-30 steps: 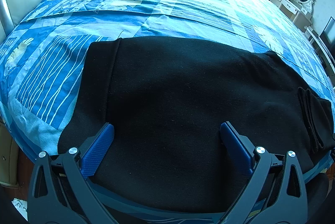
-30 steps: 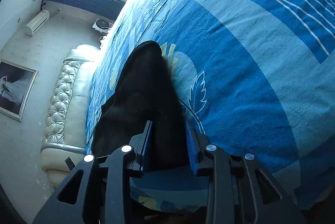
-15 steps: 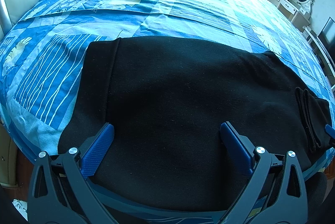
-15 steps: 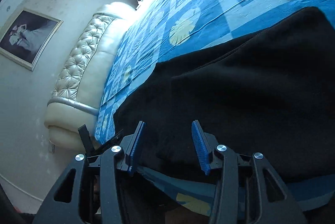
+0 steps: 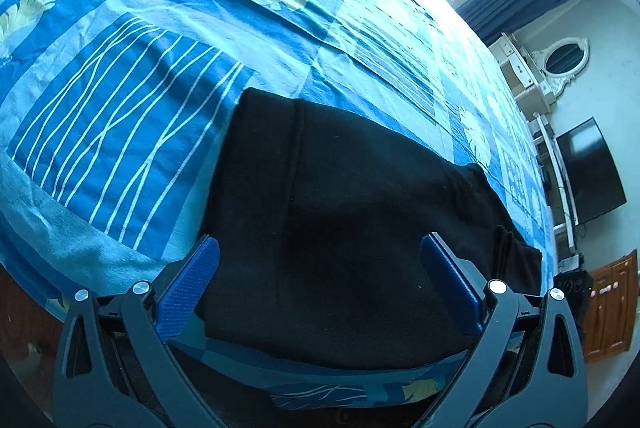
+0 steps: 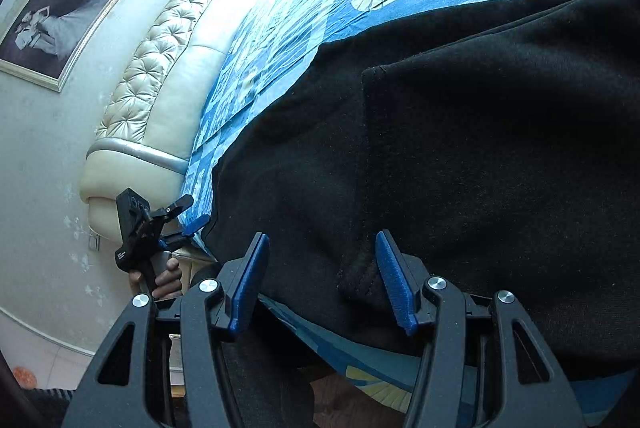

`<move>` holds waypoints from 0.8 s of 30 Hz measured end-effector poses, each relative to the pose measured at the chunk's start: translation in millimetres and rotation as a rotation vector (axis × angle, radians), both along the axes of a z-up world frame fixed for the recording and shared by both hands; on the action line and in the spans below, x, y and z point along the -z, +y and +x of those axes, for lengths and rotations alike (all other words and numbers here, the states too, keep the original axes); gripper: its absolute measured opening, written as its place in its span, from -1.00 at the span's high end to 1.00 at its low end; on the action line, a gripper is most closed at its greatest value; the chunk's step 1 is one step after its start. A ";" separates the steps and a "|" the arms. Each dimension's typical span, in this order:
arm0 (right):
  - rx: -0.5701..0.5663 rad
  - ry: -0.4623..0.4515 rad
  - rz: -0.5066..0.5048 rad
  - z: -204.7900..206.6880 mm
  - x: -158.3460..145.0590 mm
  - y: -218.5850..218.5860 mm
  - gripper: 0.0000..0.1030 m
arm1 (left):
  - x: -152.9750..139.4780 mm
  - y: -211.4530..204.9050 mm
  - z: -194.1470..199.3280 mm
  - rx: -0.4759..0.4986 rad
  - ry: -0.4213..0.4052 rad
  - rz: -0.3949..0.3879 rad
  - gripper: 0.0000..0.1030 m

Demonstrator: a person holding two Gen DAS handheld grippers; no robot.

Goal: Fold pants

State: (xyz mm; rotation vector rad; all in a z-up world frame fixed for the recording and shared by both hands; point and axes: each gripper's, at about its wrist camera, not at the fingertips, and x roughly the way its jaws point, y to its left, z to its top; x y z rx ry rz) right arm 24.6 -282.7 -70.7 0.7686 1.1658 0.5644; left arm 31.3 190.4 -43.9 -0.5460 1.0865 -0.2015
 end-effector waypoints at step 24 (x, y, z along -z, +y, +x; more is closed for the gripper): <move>0.042 -0.048 0.030 -1.1 -2.4 -8.7 -0.29 | 39.8 -5.3 35.5 0.113 0.082 -0.285 0.65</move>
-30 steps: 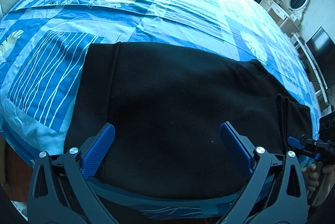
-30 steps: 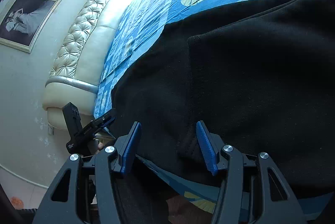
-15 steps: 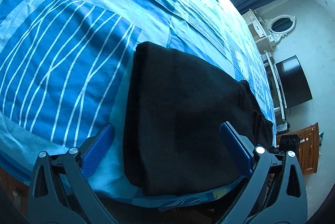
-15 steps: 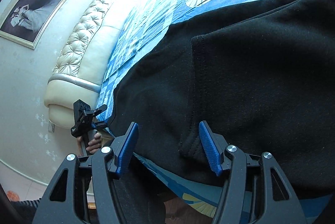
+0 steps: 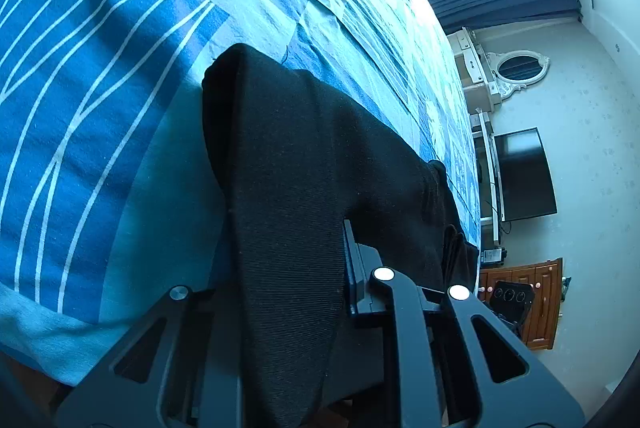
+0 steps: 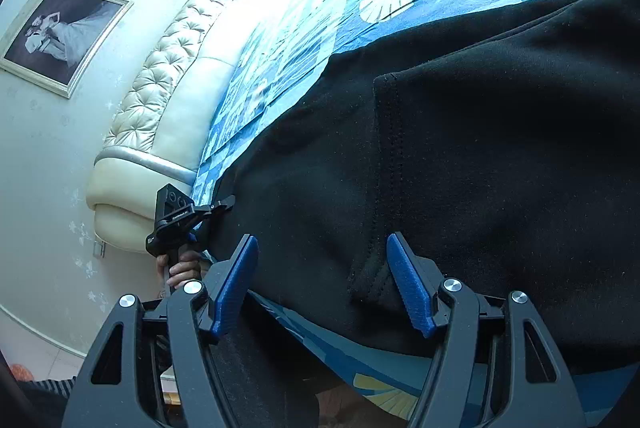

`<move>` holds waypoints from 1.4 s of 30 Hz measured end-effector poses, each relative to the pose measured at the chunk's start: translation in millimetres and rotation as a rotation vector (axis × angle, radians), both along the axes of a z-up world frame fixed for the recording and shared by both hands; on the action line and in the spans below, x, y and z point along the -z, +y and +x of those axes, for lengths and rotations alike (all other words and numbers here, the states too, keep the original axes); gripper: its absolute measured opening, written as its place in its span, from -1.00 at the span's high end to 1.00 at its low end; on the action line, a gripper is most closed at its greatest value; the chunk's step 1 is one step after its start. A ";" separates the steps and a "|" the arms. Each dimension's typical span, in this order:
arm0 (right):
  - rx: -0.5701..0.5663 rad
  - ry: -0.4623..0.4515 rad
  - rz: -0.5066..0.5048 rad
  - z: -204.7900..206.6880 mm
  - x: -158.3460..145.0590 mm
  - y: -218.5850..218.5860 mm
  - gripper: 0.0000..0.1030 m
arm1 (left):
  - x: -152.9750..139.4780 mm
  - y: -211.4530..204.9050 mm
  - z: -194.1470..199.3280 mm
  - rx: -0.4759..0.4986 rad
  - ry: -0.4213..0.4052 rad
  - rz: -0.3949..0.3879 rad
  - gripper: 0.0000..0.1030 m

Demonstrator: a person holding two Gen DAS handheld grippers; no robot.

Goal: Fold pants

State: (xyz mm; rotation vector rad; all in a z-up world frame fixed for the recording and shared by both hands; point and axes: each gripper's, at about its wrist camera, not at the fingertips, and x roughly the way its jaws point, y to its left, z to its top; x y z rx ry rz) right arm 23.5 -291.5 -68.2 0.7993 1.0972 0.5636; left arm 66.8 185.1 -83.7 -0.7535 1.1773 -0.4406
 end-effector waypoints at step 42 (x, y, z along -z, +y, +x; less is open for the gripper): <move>0.638 -0.010 -0.100 -51.7 -29.1 -211.5 -0.35 | -109.6 -434.5 -19.5 0.438 -0.323 0.641 0.72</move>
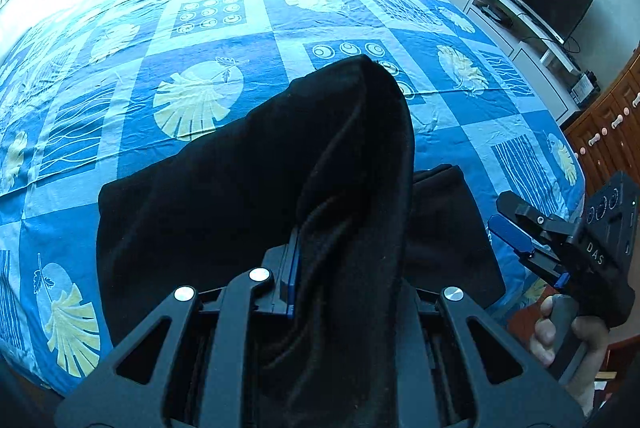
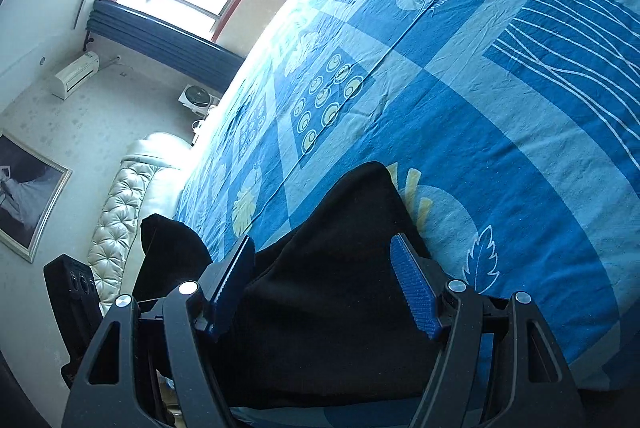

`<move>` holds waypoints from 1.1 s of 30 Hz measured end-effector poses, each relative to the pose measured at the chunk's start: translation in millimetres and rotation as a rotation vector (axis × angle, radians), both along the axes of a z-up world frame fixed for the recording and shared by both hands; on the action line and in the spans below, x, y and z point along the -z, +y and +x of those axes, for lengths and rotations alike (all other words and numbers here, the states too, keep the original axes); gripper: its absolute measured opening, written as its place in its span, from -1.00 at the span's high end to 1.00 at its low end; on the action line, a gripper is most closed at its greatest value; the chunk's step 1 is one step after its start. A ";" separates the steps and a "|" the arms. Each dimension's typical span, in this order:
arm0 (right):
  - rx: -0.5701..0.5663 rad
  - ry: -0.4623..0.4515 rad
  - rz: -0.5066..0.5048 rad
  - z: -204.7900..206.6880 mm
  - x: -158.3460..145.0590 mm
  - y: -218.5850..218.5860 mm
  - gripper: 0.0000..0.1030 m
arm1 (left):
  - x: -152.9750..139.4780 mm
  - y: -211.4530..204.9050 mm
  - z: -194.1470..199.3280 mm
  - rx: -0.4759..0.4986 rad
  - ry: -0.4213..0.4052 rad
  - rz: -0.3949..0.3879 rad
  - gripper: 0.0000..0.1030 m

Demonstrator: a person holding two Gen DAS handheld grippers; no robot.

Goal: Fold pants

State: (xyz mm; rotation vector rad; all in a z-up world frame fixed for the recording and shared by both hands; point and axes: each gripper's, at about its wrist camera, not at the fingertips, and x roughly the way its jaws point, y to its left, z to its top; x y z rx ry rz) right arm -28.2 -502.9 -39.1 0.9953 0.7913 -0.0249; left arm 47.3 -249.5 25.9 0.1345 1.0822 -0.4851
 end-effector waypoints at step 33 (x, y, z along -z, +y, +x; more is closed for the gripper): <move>0.071 0.081 0.084 -9.9 39.4 -22.3 -0.35 | 59.0 -63.9 -25.8 0.032 -0.140 0.241 0.71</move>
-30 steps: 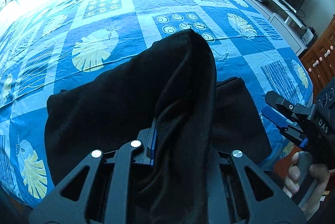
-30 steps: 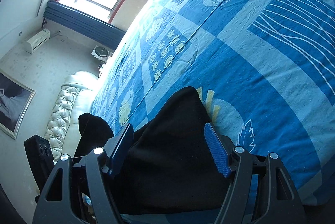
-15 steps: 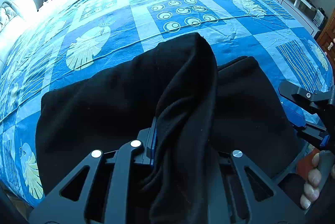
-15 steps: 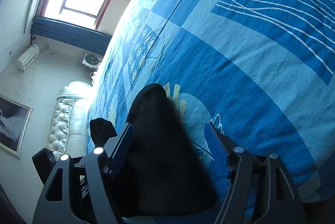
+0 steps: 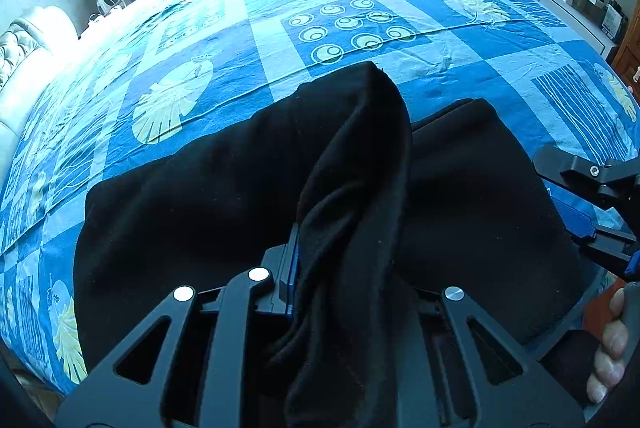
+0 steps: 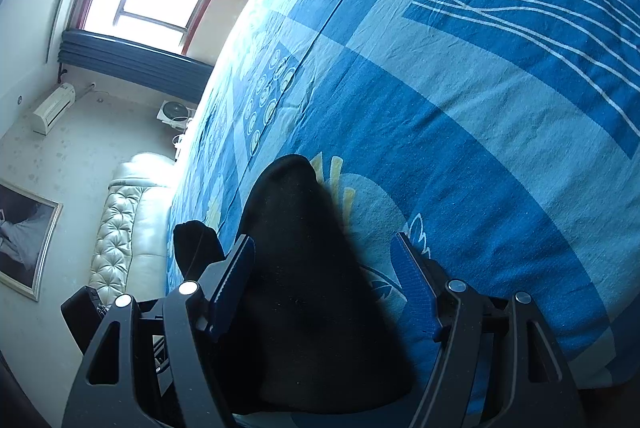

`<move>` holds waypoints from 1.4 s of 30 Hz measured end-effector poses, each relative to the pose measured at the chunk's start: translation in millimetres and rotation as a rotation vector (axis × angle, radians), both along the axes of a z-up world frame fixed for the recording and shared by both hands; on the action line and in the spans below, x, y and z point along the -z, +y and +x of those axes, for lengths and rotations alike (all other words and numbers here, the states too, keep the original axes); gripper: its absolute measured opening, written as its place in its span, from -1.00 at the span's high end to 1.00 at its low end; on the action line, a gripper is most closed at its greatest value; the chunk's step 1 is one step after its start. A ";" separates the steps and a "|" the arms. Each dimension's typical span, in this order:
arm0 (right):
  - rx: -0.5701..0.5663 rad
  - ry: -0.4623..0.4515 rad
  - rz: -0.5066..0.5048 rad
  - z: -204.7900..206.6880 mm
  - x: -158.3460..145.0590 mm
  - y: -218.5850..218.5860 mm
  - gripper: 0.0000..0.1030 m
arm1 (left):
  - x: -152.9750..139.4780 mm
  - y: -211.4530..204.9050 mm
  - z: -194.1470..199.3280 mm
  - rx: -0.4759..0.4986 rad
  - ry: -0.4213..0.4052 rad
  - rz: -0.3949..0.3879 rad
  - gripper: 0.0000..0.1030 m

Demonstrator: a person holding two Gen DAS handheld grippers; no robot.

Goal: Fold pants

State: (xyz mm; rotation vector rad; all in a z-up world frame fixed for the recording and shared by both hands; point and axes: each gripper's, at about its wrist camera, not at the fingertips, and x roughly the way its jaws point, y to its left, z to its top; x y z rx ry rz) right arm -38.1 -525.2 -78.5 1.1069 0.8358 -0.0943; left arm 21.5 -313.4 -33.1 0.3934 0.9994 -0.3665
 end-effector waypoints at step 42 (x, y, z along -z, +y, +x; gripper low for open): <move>-0.471 -0.045 -0.093 46.1 -25.4 111.3 -0.36 | -67.1 258.7 -40.6 -0.318 -0.051 -0.123 -0.83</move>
